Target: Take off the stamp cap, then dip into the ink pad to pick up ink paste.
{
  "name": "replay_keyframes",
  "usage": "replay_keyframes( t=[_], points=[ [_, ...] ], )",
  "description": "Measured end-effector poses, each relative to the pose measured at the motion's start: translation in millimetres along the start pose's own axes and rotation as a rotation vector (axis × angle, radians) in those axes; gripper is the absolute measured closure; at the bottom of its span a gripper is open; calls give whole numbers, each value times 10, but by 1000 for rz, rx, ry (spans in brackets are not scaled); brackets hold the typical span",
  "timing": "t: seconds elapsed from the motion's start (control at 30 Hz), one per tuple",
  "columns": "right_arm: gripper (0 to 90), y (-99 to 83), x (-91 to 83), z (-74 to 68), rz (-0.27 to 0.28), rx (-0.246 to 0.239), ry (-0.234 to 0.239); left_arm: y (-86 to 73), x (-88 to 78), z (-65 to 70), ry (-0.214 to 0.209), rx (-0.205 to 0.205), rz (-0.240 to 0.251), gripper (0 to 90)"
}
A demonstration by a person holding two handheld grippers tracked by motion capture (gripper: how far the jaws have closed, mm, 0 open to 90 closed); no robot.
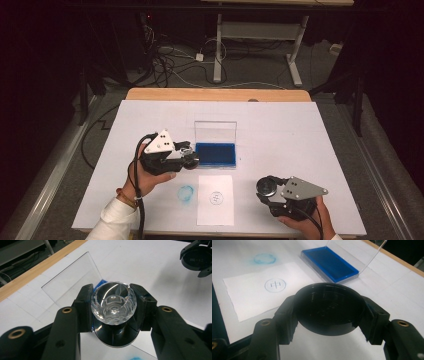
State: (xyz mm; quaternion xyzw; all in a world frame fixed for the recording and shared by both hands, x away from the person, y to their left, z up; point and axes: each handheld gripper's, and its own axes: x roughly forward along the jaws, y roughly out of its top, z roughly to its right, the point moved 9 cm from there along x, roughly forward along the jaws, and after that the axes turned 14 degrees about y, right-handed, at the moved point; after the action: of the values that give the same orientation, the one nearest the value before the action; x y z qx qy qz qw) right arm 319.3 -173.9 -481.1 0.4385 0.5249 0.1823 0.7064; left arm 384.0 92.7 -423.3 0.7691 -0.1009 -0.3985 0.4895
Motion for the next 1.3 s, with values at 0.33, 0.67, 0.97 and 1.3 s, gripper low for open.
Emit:
replay_keyframes(
  t=[0.33, 0.67, 0.97, 1.3],
  points=[
    [388, -41, -21, 29, 1, 13, -14, 20, 28, 4, 5, -1, 7, 550],
    [387, -36, -17, 51, -2, 15, -15, 43, 23, 7, 15, 5, 2, 550],
    [388, -32, -28, 61, -4, 5, -17, 53, 75, 38, 1, 7, -5, 550],
    [388, -31, -30, 57, -11, -6, -18, 68, 100, 79, -3, 16, -9, 550]
  ],
)
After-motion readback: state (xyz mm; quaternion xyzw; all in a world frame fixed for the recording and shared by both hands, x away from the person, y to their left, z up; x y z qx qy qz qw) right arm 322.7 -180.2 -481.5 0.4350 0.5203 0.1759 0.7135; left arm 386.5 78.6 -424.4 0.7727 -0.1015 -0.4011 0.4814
